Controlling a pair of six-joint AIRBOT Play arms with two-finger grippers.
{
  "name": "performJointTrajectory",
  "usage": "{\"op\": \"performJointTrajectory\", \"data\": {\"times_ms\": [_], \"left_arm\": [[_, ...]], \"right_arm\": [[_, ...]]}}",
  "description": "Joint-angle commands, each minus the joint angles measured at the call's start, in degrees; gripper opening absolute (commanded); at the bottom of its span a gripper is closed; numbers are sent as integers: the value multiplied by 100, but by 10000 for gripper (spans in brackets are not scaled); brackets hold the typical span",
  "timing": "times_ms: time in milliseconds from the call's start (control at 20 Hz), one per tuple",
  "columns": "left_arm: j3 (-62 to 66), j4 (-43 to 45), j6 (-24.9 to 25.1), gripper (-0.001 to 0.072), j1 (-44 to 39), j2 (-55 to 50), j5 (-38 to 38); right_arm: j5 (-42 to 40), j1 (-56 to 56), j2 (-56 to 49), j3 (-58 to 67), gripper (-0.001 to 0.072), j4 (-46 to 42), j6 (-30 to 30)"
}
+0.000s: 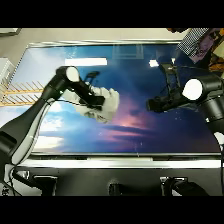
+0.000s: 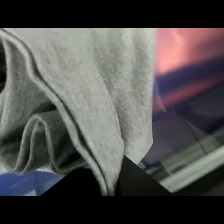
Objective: Fold the clothes and pants, and hang the long-sleeved shirts on hangers.
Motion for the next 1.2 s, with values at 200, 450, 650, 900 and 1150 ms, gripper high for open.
{"op": "performJointTrajectory", "data": {"times_ms": [200, 450, 650, 900, 1150], "left_arm": [[2, -496, -953, 21, -2017, -234, 1379], [2, -822, -1204, 82, -2339, -916, 1543], [20, -791, -1029, 390, -1858, -612, 1231], [20, -173, -745, 389, -750, 614, 533], [17, -7, -684, 389, 120, 1543, 175]], "right_arm": [[2020, 4, 2, 4, 35, -1272, 133], [2212, 4, 2, 4, 36, -1622, 131], [1309, 4, 0, 4, 329, -1386, 407], [28, -120, -68, 140, 303, -1294, 1759], [-120, -2500, -520, 468, 306, 1510, 763]]}}
